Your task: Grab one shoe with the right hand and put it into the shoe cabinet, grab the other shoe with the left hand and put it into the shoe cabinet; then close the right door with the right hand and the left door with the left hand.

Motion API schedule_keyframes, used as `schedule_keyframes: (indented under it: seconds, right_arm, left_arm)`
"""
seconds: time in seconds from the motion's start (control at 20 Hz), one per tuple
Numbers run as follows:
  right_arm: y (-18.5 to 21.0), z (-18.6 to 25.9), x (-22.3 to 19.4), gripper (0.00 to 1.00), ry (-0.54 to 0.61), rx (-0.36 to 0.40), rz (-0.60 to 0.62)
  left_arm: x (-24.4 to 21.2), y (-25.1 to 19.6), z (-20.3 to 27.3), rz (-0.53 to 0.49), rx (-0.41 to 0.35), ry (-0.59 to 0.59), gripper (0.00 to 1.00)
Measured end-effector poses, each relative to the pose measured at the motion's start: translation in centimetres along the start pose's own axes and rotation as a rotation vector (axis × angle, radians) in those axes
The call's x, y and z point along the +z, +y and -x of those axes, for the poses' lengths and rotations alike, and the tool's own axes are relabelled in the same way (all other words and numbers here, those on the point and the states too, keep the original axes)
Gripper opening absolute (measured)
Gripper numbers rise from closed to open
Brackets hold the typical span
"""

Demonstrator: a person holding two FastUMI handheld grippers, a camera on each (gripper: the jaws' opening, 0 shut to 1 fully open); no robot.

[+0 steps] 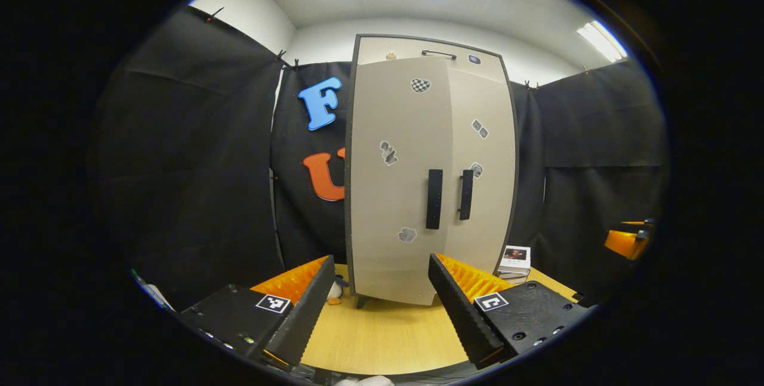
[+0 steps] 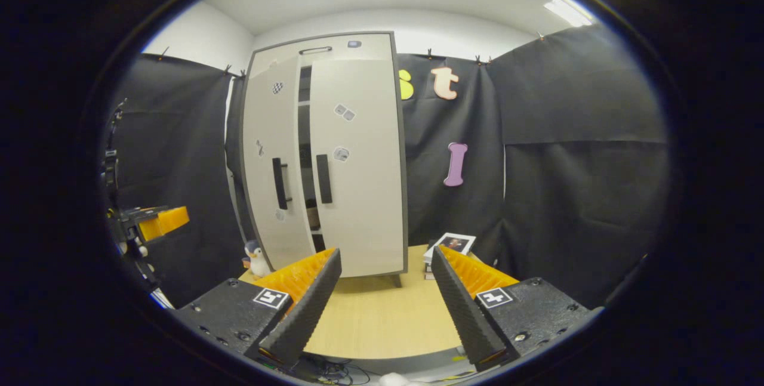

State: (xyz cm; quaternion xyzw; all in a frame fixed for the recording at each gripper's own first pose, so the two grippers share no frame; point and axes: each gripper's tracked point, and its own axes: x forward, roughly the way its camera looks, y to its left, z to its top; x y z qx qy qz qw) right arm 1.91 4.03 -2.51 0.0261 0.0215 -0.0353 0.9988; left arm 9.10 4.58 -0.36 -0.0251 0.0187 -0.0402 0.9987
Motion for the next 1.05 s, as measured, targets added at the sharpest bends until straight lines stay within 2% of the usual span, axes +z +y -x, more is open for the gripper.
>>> schedule_keyframes:
  seconds: [0.25,0.3,0.35,0.4,0.55,0.65,1.05]
  right_arm:
    - [1.1,0.3,-0.3,0.99,-0.004,0.011,0.009]
    - [1.3,0.3,-0.4,0.99,-0.002,0.015,0.012]
    - [1.6,0.3,-0.4,0.99,-0.001,0.022,0.015]
    - [1.9,0.4,-0.5,0.99,-0.002,0.026,0.016]
    - [1.9,0.4,-0.3,0.99,-0.008,0.033,0.019]
    - [2.0,0.4,-0.1,0.99,-0.013,0.036,0.018]
    - [2.6,0.5,-0.2,0.99,-0.008,0.048,0.044]
  left_arm:
    - [-1.1,0.6,2.0,-0.015,0.012,0.016,0.96]
    - [-1.0,0.5,2.3,-0.023,0.012,0.013,0.93]
    - [-1.0,0.3,2.4,-0.028,0.009,0.012,0.96]
    - [-0.9,0.1,2.6,-0.029,0.004,0.012,0.93]
    - [-0.2,0.3,3.2,-0.020,0.010,0.003,0.97]
    - [0.0,0.6,3.3,-0.010,0.013,0.000,0.95]
    - [-0.4,1.1,3.7,-0.004,0.029,0.012,0.95]
